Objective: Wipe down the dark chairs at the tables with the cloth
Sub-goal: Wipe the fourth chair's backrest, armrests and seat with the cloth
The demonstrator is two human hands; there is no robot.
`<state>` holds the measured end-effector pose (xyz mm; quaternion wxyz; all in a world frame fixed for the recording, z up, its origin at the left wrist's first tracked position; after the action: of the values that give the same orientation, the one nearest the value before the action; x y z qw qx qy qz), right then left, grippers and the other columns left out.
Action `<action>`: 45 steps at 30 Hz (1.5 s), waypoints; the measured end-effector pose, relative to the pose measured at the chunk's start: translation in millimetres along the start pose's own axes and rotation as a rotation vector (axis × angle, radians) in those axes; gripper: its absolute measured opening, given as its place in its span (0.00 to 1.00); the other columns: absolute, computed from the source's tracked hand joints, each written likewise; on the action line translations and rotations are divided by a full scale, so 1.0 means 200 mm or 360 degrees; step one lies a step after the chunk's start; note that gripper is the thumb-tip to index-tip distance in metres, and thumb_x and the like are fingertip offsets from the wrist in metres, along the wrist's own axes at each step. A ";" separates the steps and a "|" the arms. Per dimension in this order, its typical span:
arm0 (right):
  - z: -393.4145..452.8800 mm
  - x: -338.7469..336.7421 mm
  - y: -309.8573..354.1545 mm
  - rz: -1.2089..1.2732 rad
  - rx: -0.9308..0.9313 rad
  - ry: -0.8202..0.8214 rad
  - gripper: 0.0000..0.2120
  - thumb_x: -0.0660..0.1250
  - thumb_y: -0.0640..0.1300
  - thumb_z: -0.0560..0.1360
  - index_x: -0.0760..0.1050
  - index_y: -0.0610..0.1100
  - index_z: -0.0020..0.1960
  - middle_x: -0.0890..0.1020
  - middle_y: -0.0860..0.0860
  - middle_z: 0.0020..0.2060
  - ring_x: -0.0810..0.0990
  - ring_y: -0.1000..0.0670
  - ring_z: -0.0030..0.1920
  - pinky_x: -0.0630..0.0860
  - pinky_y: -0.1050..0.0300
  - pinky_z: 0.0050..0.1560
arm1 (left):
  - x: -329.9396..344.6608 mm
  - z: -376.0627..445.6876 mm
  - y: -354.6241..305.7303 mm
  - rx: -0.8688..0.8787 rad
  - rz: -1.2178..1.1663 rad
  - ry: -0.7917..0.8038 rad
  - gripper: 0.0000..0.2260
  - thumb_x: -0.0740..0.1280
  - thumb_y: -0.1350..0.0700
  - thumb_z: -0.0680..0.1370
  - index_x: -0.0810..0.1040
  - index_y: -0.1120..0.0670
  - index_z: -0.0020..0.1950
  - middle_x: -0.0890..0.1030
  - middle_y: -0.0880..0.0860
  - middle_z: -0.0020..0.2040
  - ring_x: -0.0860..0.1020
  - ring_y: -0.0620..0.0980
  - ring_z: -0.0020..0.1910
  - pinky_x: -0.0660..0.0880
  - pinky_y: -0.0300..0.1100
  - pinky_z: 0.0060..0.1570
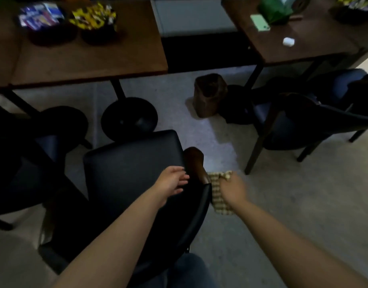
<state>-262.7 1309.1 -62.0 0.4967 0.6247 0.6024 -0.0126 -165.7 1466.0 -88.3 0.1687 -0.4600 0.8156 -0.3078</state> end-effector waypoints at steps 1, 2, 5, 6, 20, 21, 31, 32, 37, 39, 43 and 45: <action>0.02 0.05 -0.03 0.0085 0.0076 0.0063 0.07 0.59 0.43 0.78 0.71 0.40 0.47 0.78 0.41 0.43 0.77 0.42 0.45 0.74 0.49 0.48 | 0.02 0.05 0.05 -0.0039 0.0019 0.0012 0.14 0.61 0.54 0.82 0.72 0.48 0.67 0.81 0.48 0.55 0.79 0.45 0.53 0.76 0.42 0.47; 0.03 0.09 -0.05 0.0199 0.0165 0.0096 0.09 0.62 0.46 0.77 0.73 0.40 0.44 0.79 0.41 0.43 0.78 0.42 0.45 0.75 0.46 0.50 | 0.03 0.08 0.11 -0.0085 0.0036 0.0026 0.15 0.62 0.54 0.81 0.71 0.45 0.68 0.80 0.46 0.56 0.78 0.43 0.53 0.75 0.41 0.45; 0.07 0.16 -0.07 0.0433 0.0412 0.0128 0.13 0.70 0.51 0.71 0.78 0.41 0.46 0.83 0.44 0.43 0.81 0.44 0.45 0.79 0.44 0.51 | 0.05 0.20 0.24 -0.0201 0.0077 0.0077 0.17 0.62 0.51 0.81 0.70 0.42 0.70 0.78 0.46 0.61 0.77 0.40 0.50 0.69 0.35 0.38; 0.08 0.18 -0.08 0.0459 0.0465 0.0181 0.14 0.72 0.51 0.69 0.79 0.42 0.47 0.83 0.45 0.43 0.82 0.45 0.45 0.80 0.44 0.50 | 0.05 0.23 0.27 -0.0222 0.0118 0.0095 0.17 0.61 0.51 0.81 0.70 0.44 0.71 0.77 0.47 0.63 0.77 0.39 0.49 0.69 0.34 0.38; 0.21 0.30 -0.11 0.0410 0.0603 0.0588 0.15 0.76 0.36 0.63 0.80 0.45 0.49 0.85 0.45 0.40 0.85 0.45 0.39 0.83 0.47 0.40 | -0.06 0.46 0.57 -0.0729 0.0435 0.0587 0.55 0.60 0.16 0.52 0.70 0.45 0.73 0.72 0.49 0.70 0.75 0.49 0.60 0.66 0.48 0.67; 0.21 0.30 -0.11 0.0416 0.0599 0.0585 0.15 0.76 0.36 0.63 0.80 0.45 0.48 0.85 0.45 0.39 0.85 0.45 0.38 0.83 0.46 0.40 | -0.06 0.46 0.57 -0.0738 0.0436 0.0599 0.56 0.60 0.16 0.50 0.71 0.44 0.72 0.73 0.48 0.69 0.75 0.49 0.58 0.67 0.47 0.64; 0.30 0.32 0.09 0.0473 0.0581 0.0568 0.11 0.74 0.34 0.65 0.80 0.38 0.48 0.85 0.44 0.35 0.85 0.46 0.34 0.79 0.56 0.30 | -0.15 0.53 0.53 -0.0810 0.0055 0.0350 0.43 0.73 0.23 0.51 0.83 0.48 0.58 0.85 0.51 0.51 0.84 0.52 0.49 0.77 0.49 0.59; 0.32 0.33 0.11 0.0475 0.0583 0.0572 0.12 0.74 0.34 0.65 0.80 0.37 0.48 0.85 0.43 0.36 0.85 0.46 0.35 0.80 0.56 0.31 | -0.17 0.55 0.51 -0.0802 0.0050 0.0342 0.43 0.73 0.23 0.51 0.83 0.49 0.57 0.85 0.51 0.51 0.84 0.53 0.48 0.77 0.49 0.59; 0.40 0.37 0.25 0.0497 0.0574 0.0564 0.14 0.74 0.35 0.64 0.79 0.37 0.49 0.85 0.41 0.41 0.85 0.43 0.38 0.83 0.47 0.39 | -0.28 0.61 0.37 -0.0785 0.0077 0.0342 0.44 0.74 0.24 0.51 0.83 0.48 0.59 0.85 0.51 0.53 0.84 0.53 0.50 0.76 0.49 0.60; 0.44 0.39 0.30 0.0500 0.0559 0.0539 0.14 0.74 0.35 0.64 0.79 0.37 0.49 0.85 0.41 0.41 0.85 0.43 0.39 0.83 0.46 0.41 | -0.32 0.64 0.31 -0.0764 0.0128 0.0328 0.45 0.73 0.23 0.50 0.82 0.48 0.60 0.84 0.51 0.54 0.84 0.52 0.50 0.76 0.49 0.59; 0.50 0.42 0.40 0.0553 0.0546 0.0494 0.13 0.74 0.34 0.64 0.79 0.36 0.48 0.85 0.42 0.38 0.85 0.45 0.35 0.82 0.52 0.34 | -0.39 0.71 0.21 -0.0736 0.0184 0.0346 0.47 0.72 0.22 0.49 0.81 0.49 0.61 0.84 0.51 0.53 0.84 0.52 0.48 0.77 0.48 0.57; 0.53 0.45 0.44 0.0574 0.0535 0.0473 0.14 0.74 0.34 0.63 0.79 0.36 0.48 0.85 0.41 0.38 0.85 0.44 0.35 0.81 0.53 0.33 | -0.42 0.75 0.17 -0.0733 0.0209 0.0339 0.48 0.72 0.22 0.49 0.81 0.49 0.61 0.84 0.52 0.54 0.84 0.53 0.49 0.77 0.49 0.59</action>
<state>-109.1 1327.1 -118.0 0.2865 0.7903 0.5373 0.0679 -59.9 1499.7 -224.4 -0.0078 -0.3972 0.9055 -0.1491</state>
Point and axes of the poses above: each hand's wrist, its own z-axis towards the middle knuckle, its own x-axis out of the palm, y = z × x, the point moved 2 cm from there along z, towards the middle knuckle
